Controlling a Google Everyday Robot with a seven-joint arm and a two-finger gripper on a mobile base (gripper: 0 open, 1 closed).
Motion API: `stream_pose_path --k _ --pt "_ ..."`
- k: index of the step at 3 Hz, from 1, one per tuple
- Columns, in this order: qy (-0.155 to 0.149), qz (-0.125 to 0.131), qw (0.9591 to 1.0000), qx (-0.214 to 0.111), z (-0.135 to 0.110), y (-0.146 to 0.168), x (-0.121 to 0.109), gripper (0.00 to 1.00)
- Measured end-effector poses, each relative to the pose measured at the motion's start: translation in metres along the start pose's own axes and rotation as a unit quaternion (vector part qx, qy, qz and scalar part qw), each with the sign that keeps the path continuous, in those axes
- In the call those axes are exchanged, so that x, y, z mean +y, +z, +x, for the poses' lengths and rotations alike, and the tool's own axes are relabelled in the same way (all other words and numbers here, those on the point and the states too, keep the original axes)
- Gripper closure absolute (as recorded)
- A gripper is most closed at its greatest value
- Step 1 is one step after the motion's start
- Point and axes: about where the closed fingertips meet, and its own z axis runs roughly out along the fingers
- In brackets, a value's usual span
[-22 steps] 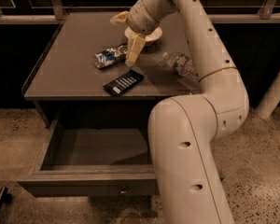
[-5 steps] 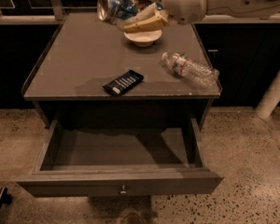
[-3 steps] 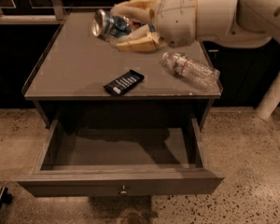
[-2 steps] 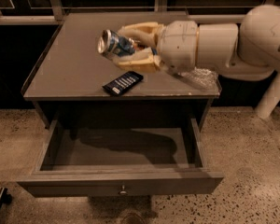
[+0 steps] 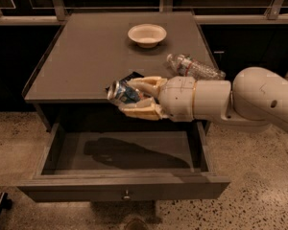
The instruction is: Place redbull can into top drawer
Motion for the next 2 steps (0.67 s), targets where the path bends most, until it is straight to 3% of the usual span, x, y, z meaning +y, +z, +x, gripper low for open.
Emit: stream_pose_path --k 1,2 --pt "0.033 0.001 0.9991 0.024 0.0268 0.0008 0.0168 1.00" --pt "0.035 -0.001 0.9991 0.026 0.0284 0.0019 0.0192 1.00"
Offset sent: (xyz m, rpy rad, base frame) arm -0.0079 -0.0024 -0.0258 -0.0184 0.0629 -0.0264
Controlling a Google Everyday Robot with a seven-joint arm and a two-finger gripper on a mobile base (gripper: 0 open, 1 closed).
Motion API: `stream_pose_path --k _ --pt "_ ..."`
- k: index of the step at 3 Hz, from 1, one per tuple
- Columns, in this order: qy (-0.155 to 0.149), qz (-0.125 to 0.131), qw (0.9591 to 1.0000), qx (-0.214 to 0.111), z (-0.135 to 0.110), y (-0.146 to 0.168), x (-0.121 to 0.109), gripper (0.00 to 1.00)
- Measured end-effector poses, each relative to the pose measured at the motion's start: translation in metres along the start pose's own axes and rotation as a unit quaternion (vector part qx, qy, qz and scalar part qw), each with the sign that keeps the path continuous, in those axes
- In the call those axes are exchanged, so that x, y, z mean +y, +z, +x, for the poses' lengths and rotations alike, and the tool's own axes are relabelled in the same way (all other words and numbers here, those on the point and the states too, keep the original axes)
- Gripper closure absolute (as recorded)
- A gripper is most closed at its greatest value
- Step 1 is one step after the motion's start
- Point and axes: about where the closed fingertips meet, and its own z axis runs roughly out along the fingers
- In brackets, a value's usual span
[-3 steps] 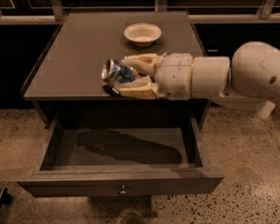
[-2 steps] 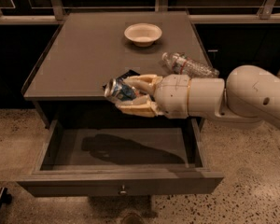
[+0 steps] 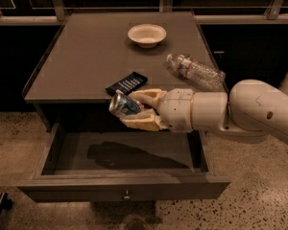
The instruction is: Place redbull can into top drawer
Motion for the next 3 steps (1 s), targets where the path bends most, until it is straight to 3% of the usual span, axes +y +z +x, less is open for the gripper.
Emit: stream_pose_path --k 1,2,3 --pt "0.023 0.011 0.9996 0.012 0.015 0.000 -0.001 1.00" --pt "0.083 0.028 0.9957 0.029 0.065 -0.002 0.000 1.00" --pt "0.135 0.038 0.9886 0.053 0.114 -0.004 0.005 1.00"
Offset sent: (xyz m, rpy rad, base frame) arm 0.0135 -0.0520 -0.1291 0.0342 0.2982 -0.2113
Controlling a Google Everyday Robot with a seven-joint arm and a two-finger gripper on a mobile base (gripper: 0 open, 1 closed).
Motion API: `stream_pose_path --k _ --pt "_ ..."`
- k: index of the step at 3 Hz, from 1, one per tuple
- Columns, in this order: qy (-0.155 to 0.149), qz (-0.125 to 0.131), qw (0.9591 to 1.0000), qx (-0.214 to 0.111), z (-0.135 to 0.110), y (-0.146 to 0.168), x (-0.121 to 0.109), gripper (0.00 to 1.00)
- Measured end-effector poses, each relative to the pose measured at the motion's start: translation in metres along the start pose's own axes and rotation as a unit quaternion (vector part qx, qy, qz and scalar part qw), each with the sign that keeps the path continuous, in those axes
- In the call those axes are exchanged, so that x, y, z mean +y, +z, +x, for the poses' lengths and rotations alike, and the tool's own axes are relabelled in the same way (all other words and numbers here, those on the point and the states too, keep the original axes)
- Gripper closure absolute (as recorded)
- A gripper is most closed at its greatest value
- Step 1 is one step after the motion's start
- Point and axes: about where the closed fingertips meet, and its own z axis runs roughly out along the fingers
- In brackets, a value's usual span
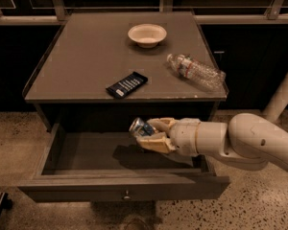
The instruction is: Place redbull can into top drawer
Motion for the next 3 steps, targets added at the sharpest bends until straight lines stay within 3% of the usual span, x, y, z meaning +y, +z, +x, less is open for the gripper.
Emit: stream_pose_path --k 1,3 --pt "0.037 -0.007 0.9991 0.022 0.0347 0.0078 -0.0046 1.00" --pt "0.039 -0.006 0.9989 0.024 0.0362 0.0078 -0.0053 0.58"
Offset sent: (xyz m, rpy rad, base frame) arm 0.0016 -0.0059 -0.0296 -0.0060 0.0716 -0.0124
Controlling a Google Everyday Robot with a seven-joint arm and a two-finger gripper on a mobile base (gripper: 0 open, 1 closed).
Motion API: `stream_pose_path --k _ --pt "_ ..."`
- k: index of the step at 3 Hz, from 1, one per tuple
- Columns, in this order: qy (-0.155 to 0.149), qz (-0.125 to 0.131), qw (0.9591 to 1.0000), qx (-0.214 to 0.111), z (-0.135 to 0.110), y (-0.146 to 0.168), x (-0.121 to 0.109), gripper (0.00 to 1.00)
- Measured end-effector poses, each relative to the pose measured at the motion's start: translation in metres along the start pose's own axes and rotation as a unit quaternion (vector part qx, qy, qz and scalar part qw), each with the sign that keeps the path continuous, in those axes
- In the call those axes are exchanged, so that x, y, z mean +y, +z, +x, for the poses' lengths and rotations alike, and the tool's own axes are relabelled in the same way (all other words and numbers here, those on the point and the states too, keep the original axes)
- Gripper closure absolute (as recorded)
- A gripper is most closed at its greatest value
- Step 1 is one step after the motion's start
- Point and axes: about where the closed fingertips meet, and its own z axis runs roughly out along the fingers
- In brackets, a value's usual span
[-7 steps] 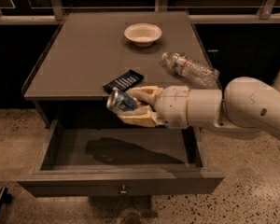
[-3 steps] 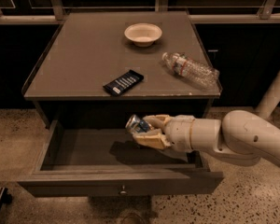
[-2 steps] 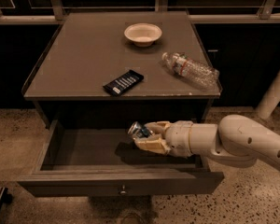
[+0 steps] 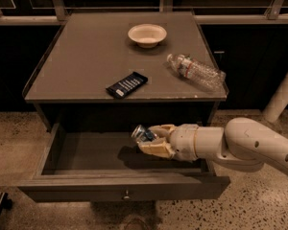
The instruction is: Place redbull can into top drawer
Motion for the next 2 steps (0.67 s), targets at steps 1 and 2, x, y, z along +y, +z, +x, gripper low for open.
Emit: stream_pose_path --k 1,2 --pt "-0.014 0.001 0.9997 0.022 0.0006 0.0039 0.0027 0.36" --pt "-0.023 0.012 0.9973 0.068 0.0055 0.0101 0.0023 0.12"
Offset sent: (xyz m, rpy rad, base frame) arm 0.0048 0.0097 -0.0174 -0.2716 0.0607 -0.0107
